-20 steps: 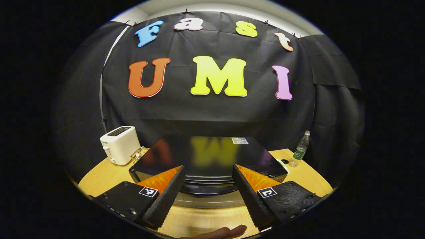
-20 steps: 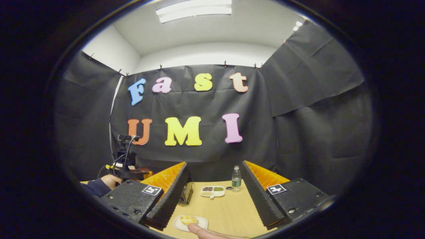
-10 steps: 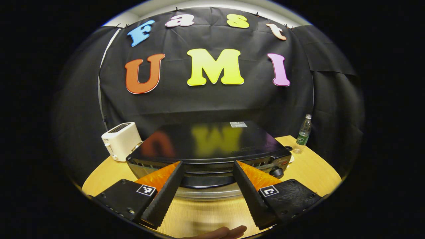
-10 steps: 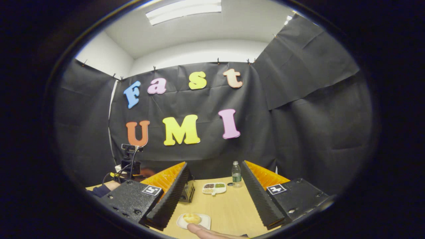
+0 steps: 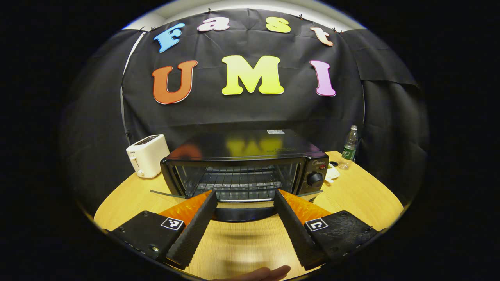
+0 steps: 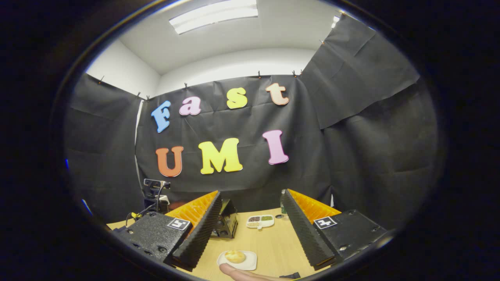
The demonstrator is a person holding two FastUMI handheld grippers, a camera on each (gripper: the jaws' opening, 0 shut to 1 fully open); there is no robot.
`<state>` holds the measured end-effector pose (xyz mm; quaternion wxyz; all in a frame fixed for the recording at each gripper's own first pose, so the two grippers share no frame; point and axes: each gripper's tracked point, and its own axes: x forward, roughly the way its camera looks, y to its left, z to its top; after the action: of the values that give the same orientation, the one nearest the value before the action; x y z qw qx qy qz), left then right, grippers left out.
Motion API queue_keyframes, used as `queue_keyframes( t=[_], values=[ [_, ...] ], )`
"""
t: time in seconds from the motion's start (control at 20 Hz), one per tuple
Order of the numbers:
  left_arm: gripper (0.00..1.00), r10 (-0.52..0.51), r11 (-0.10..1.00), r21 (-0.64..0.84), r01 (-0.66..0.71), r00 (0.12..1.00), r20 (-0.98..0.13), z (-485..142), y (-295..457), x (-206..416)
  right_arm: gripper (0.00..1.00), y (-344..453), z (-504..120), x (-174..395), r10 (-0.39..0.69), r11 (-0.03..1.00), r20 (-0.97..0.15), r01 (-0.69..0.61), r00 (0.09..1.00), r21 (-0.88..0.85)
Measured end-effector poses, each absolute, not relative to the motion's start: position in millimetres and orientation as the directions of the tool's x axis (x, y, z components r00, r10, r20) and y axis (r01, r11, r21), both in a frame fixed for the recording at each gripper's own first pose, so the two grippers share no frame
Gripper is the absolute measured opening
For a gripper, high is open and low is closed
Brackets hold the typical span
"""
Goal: Open the electric oven with the left hand, put the food in, and close the electric oven.
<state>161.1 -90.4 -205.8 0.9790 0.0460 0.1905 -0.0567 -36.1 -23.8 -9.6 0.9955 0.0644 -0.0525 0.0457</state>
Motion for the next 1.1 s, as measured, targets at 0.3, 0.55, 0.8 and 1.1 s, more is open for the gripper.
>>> queue_keyframes(
  t=[0.3, 0.55, 0.8, 1.1],
  values=[
    [0.97, -0.093, 0.99, 0.063, 0.129, 0.913, -0.397, -234.3, -84.8, 122.8, 0.96, -11.0, -16.3, -40.8, 0.093, 0.99, 0.104, -0.104, 0.99, 0.1],
    [0.97, -0.089, 0.991, 0.055, 0.12, 0.915, -0.393, -259.4, -80.8, 101.5, 0.96, 3.7, -30.8, -35.0, 0.105, 0.99, 0.075, -0.111, 0.992, 0.089],
    [0.97, -0.09, 0.994, 0.02, 0.108, 0.904, -0.419, -289.5, -74.5, 85.9, 0.96, 18.9, -47.7, -27.1, 0.12, 0.988, 0.042, -0.124, 0.992, 0.096],
    [0.96, -0.078, 0.997, -0.027, 0.074, 0.858, -0.507, -322.8, -59.6, 76.2, 0.96, 25.5, -61.9, -20.5, 0.119, 0.989, 0.003, -0.119, 0.993, 0.089]
  ],
)
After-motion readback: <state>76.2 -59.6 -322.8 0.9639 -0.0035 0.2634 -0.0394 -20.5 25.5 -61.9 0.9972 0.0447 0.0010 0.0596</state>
